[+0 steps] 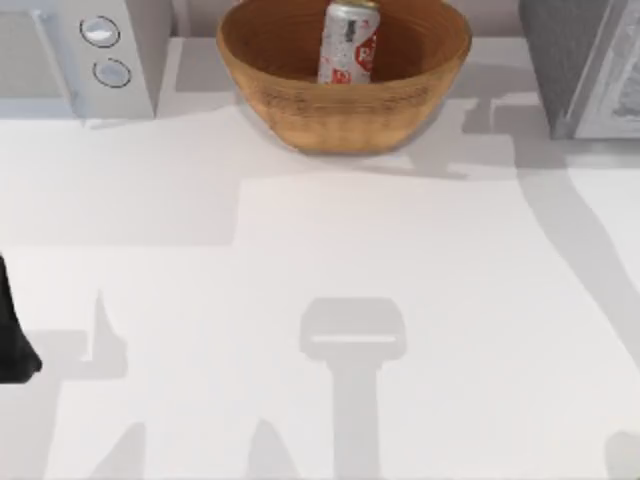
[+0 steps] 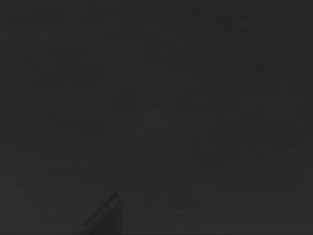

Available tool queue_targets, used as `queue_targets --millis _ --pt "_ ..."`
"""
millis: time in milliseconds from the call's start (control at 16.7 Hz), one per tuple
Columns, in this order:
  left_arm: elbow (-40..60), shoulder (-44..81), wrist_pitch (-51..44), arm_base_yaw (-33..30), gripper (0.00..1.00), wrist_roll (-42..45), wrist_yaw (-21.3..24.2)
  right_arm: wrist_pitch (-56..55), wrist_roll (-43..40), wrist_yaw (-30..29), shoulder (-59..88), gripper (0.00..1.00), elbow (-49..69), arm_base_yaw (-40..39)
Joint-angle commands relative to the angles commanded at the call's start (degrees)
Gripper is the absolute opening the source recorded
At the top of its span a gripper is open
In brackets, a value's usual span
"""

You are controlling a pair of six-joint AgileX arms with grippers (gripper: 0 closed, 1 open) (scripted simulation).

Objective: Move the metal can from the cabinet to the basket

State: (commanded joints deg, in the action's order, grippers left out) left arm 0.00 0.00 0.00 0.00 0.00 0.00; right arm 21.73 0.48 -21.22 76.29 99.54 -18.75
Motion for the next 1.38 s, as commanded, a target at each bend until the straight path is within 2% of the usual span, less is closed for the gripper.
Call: queue_targets --millis 360,1140,1380 --pt "0.0 0.0 0.0 0.0 1.0 0.0 0.0 -4.03 -0.09 4.06 -14.28 1.0 -18.75 3.45" --pt "0.0 0.0 0.0 0.0 1.0 0.0 0.0 -17.58 -0.39 17.24 -61.83 1.0 -81.58 15.16" --pt "0.0 0.0 0.0 0.0 1.0 0.0 0.0 -20.65 -0.45 20.18 -72.63 1.0 -95.39 17.82"
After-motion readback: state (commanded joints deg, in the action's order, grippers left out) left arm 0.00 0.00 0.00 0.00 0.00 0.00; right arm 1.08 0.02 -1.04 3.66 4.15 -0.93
